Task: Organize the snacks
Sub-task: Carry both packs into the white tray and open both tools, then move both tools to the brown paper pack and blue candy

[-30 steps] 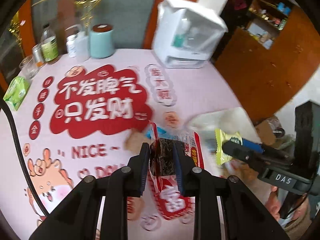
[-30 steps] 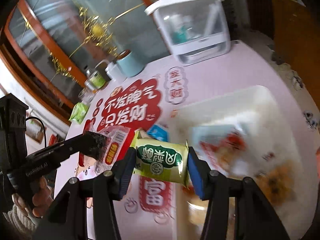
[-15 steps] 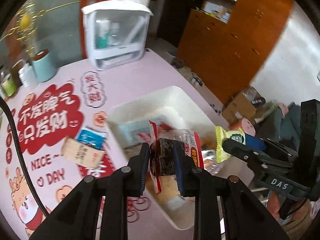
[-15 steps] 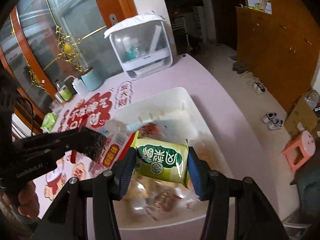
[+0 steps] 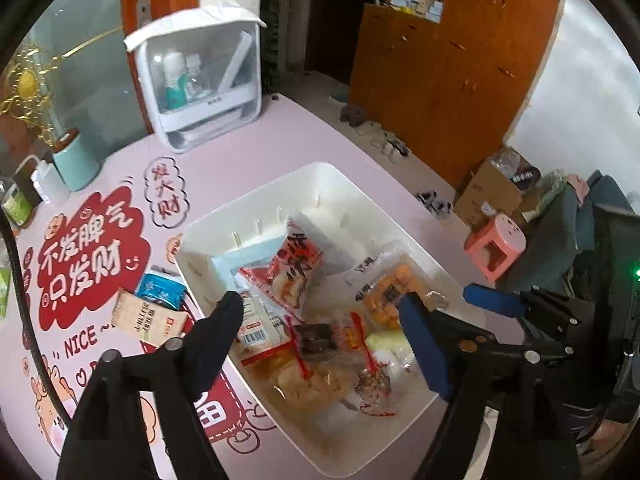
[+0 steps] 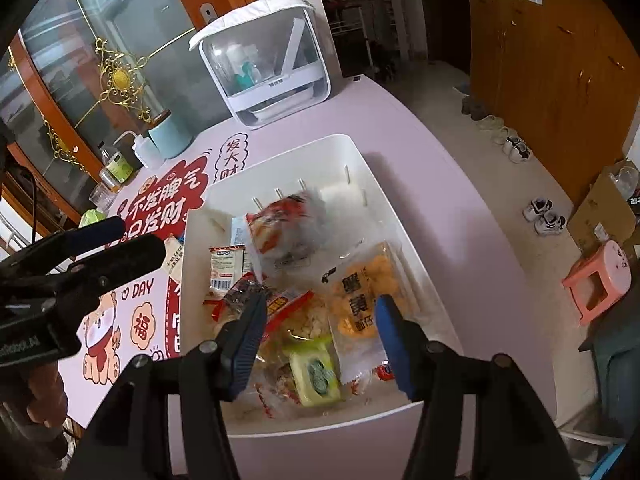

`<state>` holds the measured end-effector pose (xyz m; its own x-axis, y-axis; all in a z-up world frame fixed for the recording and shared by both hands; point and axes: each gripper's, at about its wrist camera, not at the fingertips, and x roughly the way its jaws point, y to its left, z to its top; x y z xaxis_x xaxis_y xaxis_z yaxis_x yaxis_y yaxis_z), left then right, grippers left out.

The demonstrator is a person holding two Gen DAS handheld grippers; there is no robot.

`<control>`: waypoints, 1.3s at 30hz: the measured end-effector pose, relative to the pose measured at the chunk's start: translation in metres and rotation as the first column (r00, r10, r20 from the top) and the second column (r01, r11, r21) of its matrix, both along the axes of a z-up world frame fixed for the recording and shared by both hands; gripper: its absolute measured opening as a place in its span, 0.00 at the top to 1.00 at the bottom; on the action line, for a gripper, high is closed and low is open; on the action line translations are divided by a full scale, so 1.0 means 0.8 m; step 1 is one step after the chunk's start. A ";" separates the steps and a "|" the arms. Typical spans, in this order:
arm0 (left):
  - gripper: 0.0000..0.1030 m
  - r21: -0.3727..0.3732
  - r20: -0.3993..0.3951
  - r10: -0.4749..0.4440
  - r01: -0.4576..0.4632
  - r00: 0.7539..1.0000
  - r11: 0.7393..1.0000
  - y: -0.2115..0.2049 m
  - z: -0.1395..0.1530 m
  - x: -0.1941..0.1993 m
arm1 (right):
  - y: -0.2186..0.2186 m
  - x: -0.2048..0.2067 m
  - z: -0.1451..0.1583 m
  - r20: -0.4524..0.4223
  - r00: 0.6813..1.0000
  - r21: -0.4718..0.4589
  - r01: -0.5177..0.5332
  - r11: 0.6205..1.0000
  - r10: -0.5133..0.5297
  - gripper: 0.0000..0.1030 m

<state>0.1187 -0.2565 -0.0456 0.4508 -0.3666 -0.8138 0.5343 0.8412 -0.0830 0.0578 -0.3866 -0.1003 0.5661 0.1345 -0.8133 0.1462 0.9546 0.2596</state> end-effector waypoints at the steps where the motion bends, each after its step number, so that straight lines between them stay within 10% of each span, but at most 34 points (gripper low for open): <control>1: 0.23 0.005 0.003 0.004 -0.004 1.000 1.000 0.001 0.001 0.001 | 0.000 0.000 0.001 0.004 1.000 0.003 -0.002 1.000 0.002 0.45; 28: 0.23 0.057 0.028 0.225 -0.226 0.974 0.972 0.148 0.013 0.004 | 0.096 0.026 0.015 0.043 0.988 0.025 -0.149 0.988 0.148 0.45; 39: 0.23 0.206 0.088 0.188 -0.203 0.978 0.957 0.238 0.024 0.034 | 0.179 0.060 0.017 0.044 0.974 -0.017 -0.224 0.974 0.224 0.45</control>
<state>0.1463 -0.0660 -0.0261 0.5527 -0.0878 -0.8288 0.3558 0.9241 0.1394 0.1059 -0.2434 -0.0865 0.5589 0.2522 -0.7900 -0.0834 0.9649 0.2490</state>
